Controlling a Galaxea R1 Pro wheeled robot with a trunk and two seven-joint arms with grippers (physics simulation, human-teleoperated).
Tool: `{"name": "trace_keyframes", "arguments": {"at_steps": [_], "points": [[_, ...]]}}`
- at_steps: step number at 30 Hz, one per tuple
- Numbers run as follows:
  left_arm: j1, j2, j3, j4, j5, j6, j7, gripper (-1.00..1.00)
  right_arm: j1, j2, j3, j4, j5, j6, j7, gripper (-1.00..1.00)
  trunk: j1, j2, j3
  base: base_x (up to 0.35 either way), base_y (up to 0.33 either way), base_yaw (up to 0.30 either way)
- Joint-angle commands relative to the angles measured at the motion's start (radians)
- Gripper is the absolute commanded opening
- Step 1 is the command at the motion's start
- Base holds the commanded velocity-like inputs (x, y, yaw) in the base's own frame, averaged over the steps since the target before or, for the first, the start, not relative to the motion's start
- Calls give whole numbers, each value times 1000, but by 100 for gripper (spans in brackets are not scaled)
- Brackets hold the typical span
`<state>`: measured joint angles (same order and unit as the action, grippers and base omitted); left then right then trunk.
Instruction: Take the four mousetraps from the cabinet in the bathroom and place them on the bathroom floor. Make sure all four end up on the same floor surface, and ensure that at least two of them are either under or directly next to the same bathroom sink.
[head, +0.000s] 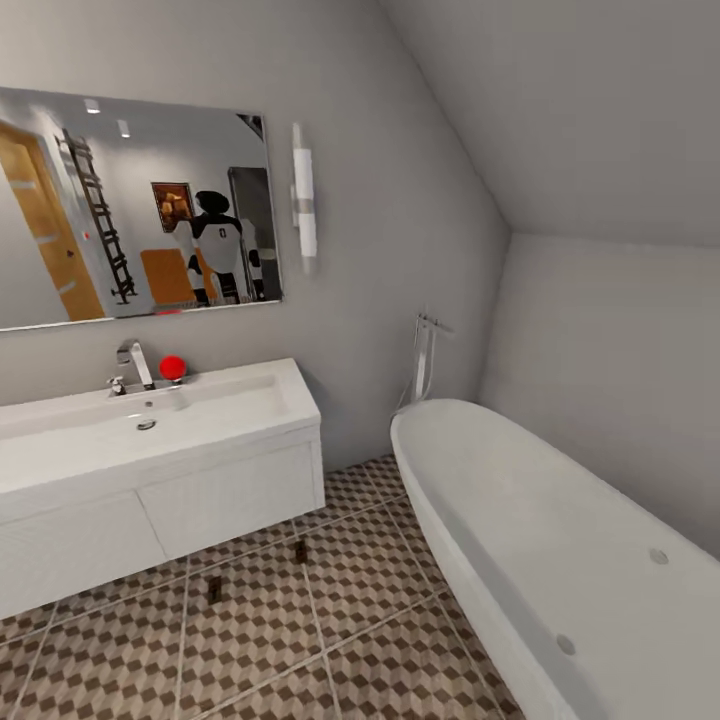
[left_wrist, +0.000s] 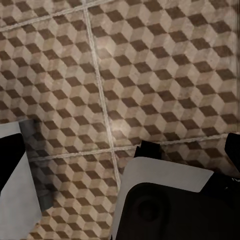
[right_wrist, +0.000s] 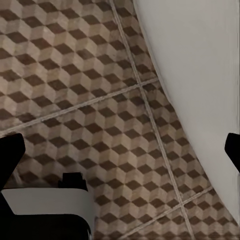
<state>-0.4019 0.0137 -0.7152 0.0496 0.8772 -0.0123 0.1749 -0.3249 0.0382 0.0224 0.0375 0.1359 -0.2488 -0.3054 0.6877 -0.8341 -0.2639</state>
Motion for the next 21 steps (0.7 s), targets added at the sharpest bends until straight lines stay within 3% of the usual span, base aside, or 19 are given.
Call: {"name": "trace_keyframes", "arguments": {"at_steps": [1,21], "points": [[0,0,0,0,0,0,0,100,1,0,0,0,-1,0,0,100,0,0,0,0,0,-286],[0,4,-1,0,0,0,0,100,3,-3,-1,0,-2,0,0,100,0,0,0,0,0,-286]]}}
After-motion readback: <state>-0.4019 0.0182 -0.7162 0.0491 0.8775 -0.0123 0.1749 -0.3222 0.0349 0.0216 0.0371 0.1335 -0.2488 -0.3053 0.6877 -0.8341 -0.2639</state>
